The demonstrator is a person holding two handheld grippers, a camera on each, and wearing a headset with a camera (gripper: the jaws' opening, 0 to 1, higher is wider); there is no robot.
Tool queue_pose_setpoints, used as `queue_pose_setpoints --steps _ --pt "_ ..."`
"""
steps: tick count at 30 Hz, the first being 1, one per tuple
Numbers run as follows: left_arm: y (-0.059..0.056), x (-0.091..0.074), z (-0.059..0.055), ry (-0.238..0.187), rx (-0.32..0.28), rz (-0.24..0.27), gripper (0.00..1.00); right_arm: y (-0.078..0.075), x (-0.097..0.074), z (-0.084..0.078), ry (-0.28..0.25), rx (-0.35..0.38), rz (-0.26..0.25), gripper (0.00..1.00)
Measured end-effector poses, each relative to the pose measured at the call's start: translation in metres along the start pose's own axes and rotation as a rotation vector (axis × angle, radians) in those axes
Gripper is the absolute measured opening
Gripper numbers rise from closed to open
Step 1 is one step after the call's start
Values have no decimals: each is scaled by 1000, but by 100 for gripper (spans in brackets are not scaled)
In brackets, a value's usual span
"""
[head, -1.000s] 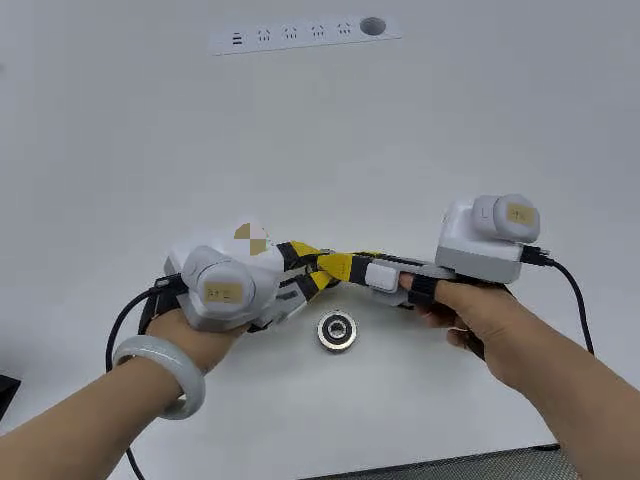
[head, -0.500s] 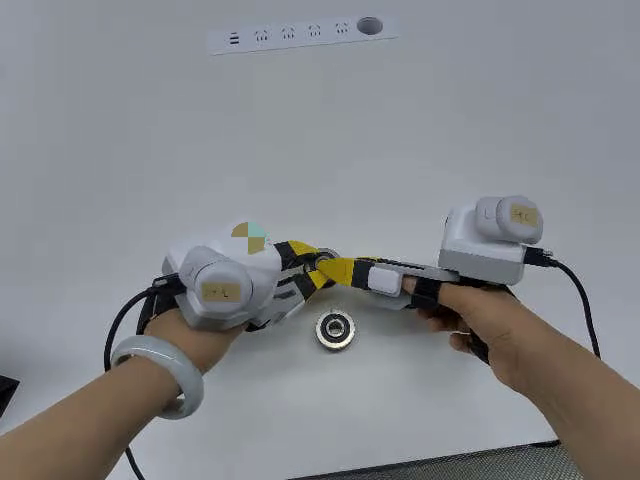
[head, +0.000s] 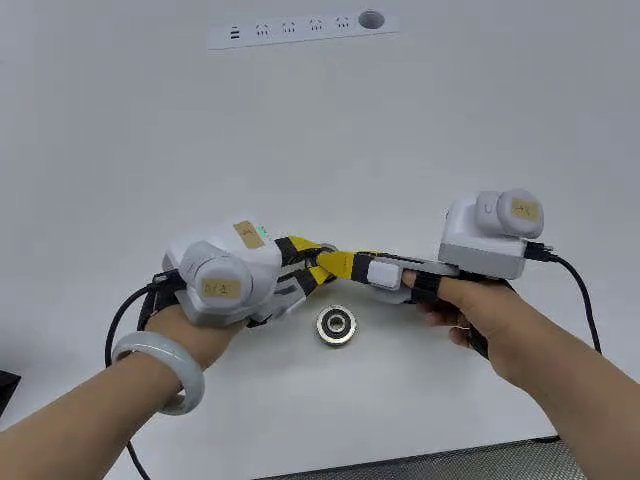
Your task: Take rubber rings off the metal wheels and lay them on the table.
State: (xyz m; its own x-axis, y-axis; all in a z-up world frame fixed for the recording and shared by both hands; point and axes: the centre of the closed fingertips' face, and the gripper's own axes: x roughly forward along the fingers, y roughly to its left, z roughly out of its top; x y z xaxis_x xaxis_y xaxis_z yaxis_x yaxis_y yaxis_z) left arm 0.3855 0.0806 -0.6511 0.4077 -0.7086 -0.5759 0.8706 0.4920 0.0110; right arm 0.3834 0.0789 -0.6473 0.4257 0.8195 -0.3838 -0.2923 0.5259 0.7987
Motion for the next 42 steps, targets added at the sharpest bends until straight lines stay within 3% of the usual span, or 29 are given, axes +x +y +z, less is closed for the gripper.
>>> queue_pose_setpoints --steps 13,20,36,42 --pt "-1 0 0 -2 0 -1 14 1 -7 -4 22 -13 7 32" --pt "-1 0 0 -2 -2 0 14 4 -10 -8 32 14 29 30" --pt "-1 0 0 -1 -1 1 14 5 -12 -4 16 -26 3 29" --pt "-1 0 0 -2 -1 -1 14 4 -12 -4 12 -8 6 27"
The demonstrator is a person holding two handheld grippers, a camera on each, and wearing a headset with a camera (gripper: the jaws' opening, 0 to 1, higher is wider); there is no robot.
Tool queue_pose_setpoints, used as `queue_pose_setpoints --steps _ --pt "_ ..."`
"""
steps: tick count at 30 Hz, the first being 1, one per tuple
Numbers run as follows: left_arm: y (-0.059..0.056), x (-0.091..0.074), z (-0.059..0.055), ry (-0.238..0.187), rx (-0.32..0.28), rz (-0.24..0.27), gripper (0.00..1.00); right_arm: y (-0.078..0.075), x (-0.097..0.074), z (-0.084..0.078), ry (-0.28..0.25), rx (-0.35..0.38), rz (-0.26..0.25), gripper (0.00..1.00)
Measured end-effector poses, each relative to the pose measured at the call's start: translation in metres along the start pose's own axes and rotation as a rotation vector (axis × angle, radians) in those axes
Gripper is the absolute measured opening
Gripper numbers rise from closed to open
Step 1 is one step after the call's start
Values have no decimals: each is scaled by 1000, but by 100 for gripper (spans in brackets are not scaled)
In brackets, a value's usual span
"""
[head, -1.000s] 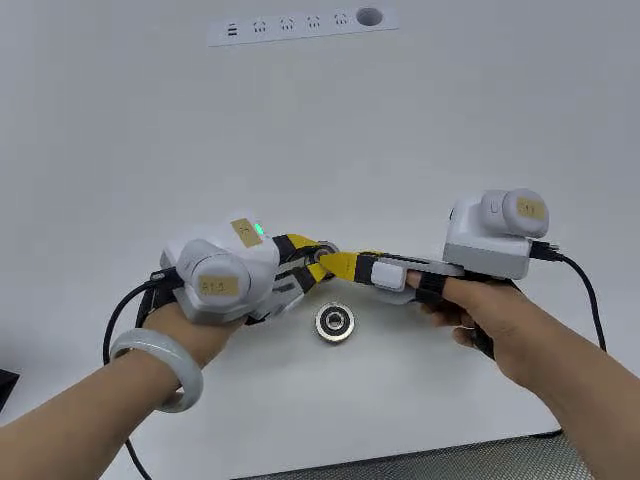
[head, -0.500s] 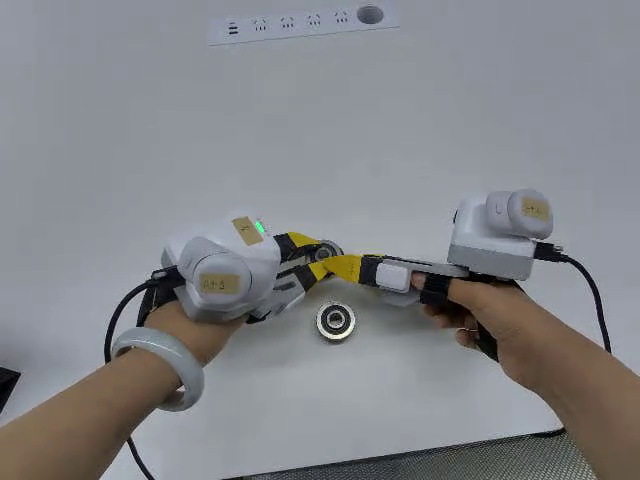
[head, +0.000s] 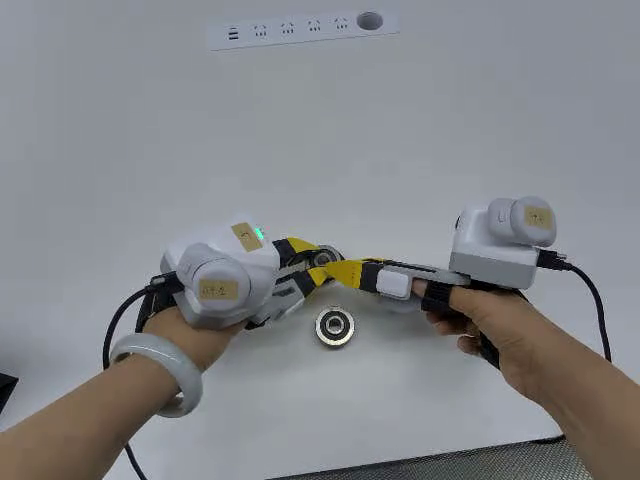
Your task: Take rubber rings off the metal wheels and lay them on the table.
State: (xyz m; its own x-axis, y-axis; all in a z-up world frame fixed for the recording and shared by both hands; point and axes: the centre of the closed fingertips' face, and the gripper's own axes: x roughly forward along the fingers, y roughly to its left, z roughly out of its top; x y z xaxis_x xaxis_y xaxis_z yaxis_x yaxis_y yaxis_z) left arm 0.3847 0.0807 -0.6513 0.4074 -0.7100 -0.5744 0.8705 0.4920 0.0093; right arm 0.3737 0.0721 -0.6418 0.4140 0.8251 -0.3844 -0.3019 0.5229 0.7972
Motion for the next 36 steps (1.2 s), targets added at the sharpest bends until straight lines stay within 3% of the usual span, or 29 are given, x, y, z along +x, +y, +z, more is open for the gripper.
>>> queue_pose_setpoints --steps 9,11,13,25,27,36 --pt "0 0 0 0 0 1 14 4 4 -2 12 -29 -2 31" --pt "0 0 0 0 0 0 14 1 2 0 7 -51 -25 30" --pt "0 0 0 0 0 1 14 6 1 0 1 -8 10 29" --pt "0 0 0 0 0 0 14 5 6 1 6 -20 8 32" --pt "0 0 0 -1 0 0 14 -1 6 2 -5 -28 -16 32" --pt "0 0 0 -1 1 0 14 -1 7 0 2 -4 -5 36"
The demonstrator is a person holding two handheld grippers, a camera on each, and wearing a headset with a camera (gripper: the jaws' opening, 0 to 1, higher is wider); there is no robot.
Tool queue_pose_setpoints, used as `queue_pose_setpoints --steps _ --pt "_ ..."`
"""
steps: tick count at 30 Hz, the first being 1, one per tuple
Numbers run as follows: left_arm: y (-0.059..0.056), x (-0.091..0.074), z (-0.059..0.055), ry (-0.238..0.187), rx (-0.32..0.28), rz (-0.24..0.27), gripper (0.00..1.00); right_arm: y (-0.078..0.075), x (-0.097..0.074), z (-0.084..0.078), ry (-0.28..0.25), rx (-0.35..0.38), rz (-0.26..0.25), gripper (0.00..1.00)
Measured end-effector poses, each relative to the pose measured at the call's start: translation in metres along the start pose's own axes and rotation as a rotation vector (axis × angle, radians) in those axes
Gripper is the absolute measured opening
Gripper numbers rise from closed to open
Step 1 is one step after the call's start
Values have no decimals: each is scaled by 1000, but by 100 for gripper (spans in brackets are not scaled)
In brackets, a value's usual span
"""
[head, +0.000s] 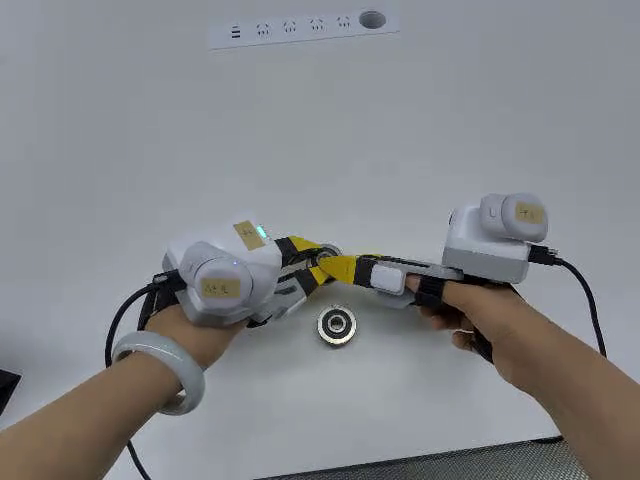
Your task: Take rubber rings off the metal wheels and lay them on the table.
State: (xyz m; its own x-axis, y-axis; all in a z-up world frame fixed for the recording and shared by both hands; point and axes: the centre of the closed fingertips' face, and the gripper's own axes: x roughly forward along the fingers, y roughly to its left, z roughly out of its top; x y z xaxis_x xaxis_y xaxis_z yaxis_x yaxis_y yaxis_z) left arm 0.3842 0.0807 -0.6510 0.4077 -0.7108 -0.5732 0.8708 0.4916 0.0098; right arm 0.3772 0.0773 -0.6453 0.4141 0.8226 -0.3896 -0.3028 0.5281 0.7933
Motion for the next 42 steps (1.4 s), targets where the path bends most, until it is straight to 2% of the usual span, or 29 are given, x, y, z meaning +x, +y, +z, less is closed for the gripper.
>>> queue_pose_setpoints --steps 2,3,6,8,12,15,20,21,23,30,37,42 --pt "0 0 0 -1 0 0 14 -1 0 0 3 6 0 38" --pt "0 0 0 -1 0 0 14 -7 -2 5 -21 -31 -32 37" --pt "0 0 0 -2 -1 0 14 -3 0 2 -3 25 6 38" --pt "0 0 0 -3 -1 0 14 -3 1 1 3 -5 -2 39" --pt "0 0 0 -4 -1 0 14 -3 0 2 0 18 7 38" --pt "0 0 0 -5 -2 0 14 3 -1 0 10 30 28 36" --pt "0 0 0 -4 -2 0 14 3 -1 -4 18 2 14 36" --pt "0 0 0 -4 -2 1 14 6 0 -4 22 28 31 36" --pt "0 0 0 -5 -2 2 14 4 0 -4 19 7 19 36" --pt "0 0 0 -5 -3 2 14 3 1 -2 15 10 11 38" --pt "0 0 0 -7 -4 2 14 0 5 3 2 4 9 40" --pt "0 0 0 -7 -5 2 14 4 10 11 -12 -10 18 44"
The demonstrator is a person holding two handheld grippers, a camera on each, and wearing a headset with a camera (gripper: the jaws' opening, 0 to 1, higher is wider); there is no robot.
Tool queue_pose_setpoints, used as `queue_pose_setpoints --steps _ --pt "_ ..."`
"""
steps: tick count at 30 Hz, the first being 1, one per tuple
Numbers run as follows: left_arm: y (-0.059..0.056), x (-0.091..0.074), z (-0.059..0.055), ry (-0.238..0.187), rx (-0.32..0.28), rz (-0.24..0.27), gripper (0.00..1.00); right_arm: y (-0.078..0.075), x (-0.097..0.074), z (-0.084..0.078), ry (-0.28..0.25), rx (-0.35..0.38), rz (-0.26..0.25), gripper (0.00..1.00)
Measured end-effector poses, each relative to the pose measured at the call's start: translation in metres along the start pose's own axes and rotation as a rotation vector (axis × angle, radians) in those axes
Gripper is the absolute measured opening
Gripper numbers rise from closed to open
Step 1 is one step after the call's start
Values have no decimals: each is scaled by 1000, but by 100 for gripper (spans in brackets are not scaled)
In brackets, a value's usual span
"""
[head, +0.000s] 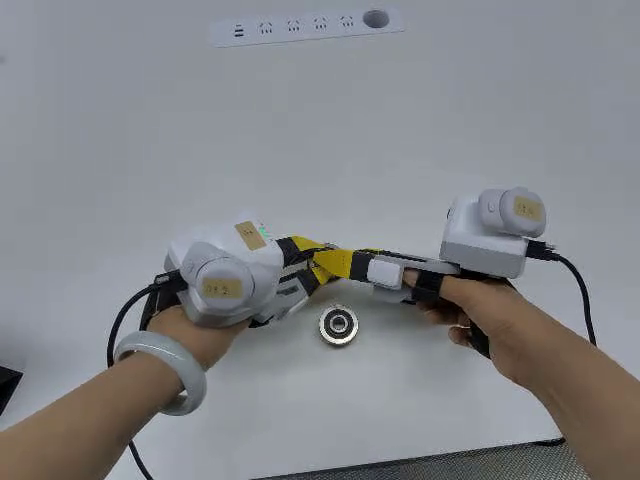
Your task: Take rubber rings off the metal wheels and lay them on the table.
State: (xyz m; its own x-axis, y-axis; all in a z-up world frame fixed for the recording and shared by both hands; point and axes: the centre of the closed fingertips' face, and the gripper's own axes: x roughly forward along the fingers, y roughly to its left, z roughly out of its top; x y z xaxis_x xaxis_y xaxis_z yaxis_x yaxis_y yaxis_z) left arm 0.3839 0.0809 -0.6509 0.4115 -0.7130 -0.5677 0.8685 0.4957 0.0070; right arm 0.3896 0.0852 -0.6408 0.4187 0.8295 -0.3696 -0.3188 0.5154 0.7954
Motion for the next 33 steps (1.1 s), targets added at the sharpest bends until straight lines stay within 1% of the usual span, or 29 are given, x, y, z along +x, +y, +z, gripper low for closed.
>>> queue_pose_setpoints --steps 3,5,10,18,21,26,33 --pt "0 0 0 0 0 0 14 3 4 2 3 -9 6 44" --pt "0 0 0 0 0 0 14 0 6 2 14 -25 5 45" --pt "0 0 0 1 -1 1 14 3 6 1 32 -35 12 45" --pt "0 0 0 -1 1 -2 14 8 2 -3 53 -29 30 48" --pt "0 0 0 0 2 0 14 7 -2 -8 71 -43 25 47" --pt "0 0 -1 -1 -2 2 14 11 -8 -15 102 -41 36 47" --pt "0 0 0 0 -3 2 14 12 -11 -20 127 -12 49 46"
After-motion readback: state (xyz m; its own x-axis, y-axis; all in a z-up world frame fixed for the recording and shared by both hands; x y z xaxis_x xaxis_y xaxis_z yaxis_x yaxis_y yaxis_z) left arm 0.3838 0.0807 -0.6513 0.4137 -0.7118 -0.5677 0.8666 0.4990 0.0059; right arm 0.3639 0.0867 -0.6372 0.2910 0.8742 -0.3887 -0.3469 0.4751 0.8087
